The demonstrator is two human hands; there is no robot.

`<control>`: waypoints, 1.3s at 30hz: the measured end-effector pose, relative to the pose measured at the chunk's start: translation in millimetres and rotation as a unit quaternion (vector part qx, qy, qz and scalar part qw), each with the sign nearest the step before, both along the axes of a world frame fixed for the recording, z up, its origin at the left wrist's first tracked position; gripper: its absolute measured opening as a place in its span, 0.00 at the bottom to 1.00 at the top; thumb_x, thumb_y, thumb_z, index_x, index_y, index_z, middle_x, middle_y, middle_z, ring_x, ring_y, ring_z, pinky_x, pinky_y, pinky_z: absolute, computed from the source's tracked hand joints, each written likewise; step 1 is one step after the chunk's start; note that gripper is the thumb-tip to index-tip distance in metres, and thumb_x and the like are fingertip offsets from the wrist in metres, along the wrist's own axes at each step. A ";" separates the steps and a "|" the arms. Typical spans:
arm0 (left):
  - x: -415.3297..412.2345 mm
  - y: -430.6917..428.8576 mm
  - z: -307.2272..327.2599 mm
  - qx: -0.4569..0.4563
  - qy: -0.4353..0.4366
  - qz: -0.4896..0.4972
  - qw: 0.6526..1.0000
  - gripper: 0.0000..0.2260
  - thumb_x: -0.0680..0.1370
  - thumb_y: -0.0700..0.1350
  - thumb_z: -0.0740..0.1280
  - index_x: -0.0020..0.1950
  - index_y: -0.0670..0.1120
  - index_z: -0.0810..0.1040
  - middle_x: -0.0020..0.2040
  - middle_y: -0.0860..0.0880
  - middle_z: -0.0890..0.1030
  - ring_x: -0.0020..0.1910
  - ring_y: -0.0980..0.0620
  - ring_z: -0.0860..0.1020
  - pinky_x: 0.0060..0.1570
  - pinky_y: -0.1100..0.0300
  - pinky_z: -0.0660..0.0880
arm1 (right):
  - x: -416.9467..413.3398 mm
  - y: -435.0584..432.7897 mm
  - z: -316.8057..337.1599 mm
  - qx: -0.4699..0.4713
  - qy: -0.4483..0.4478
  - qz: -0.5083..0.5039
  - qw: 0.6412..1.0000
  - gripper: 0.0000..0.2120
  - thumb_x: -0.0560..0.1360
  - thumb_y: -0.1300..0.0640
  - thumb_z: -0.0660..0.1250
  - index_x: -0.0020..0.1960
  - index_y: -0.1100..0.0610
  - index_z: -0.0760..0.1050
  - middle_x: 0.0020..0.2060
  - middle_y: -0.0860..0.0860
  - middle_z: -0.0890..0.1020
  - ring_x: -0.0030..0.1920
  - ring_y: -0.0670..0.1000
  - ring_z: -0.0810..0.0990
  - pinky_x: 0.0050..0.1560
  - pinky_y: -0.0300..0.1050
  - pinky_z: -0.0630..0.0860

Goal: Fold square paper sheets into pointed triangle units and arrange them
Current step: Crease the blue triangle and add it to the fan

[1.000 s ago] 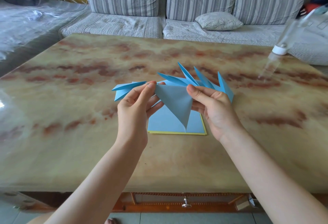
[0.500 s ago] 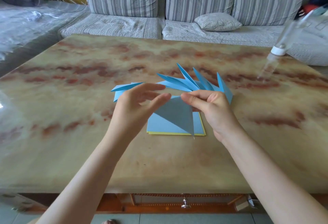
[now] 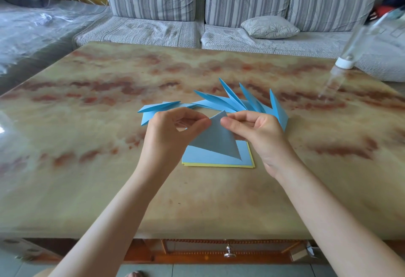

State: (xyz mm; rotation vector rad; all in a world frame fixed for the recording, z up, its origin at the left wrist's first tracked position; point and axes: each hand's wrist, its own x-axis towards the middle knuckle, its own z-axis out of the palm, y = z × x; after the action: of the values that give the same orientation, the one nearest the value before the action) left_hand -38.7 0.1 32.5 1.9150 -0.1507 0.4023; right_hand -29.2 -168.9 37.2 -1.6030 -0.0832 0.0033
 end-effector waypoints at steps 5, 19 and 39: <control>0.3 -1.4 -0.7 -0.021 0.004 -0.005 1.000 0.08 0.72 0.43 0.74 0.36 0.55 0.81 0.32 0.64 0.81 0.33 0.66 0.77 0.39 0.75 0.69 | 0.4 -0.5 -1.2 0.002 -0.012 -0.021 1.000 0.01 0.70 0.60 0.74 0.41 0.57 0.82 0.36 0.51 0.85 0.41 0.49 0.81 0.53 0.45 0.78; -0.9 -3.5 -3.0 -0.018 0.016 -0.030 0.999 0.08 0.72 0.43 0.73 0.36 0.55 0.81 0.31 0.64 0.80 0.33 0.66 0.76 0.39 0.75 0.68 | 3.6 -2.1 1.2 0.050 0.010 0.007 0.999 0.05 0.69 0.55 0.72 0.42 0.57 0.81 0.37 0.50 0.84 0.38 0.46 0.80 0.40 0.35 0.76; 1.0 -0.1 -2.7 -0.047 0.066 -0.007 0.997 0.05 0.73 0.43 0.73 0.38 0.51 0.82 0.30 0.61 0.81 0.32 0.68 0.75 0.34 0.77 0.67 | 2.8 -3.1 -2.8 -0.025 -0.018 -0.010 0.999 0.02 0.70 0.63 0.73 0.40 0.57 0.82 0.35 0.49 0.84 0.38 0.45 0.81 0.46 0.34 0.77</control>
State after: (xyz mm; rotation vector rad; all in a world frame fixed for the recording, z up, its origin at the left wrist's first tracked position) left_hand -37.8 0.0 29.8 1.8411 -0.0568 0.2674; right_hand -26.3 -172.0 34.3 -1.6536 -0.0968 -0.0392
